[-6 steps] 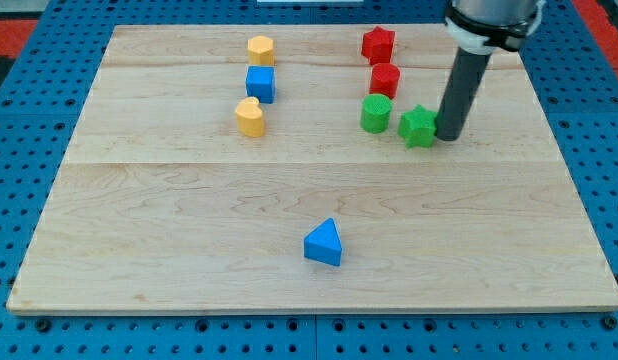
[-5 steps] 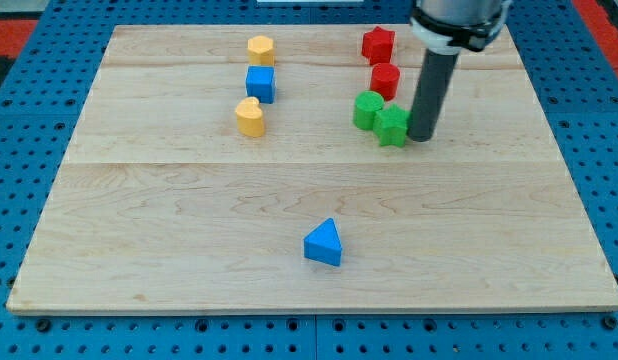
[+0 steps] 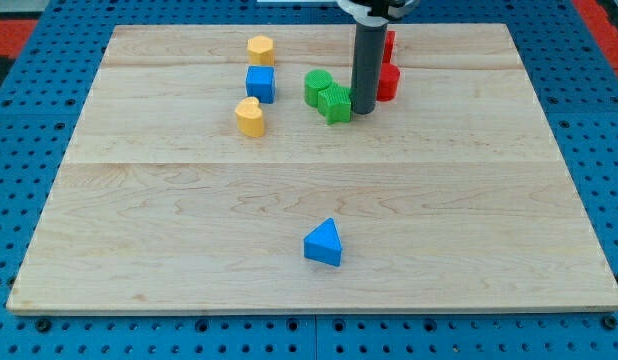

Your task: Place the green blocks in between red circle and blue cube

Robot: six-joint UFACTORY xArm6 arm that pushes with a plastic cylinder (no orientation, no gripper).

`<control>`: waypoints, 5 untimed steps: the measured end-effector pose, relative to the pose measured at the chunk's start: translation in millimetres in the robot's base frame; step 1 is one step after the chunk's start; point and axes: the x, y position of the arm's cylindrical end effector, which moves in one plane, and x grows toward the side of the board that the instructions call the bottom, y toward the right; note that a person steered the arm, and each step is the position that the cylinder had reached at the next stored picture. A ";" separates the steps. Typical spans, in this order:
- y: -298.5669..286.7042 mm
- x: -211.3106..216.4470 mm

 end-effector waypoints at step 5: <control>40.4 30.8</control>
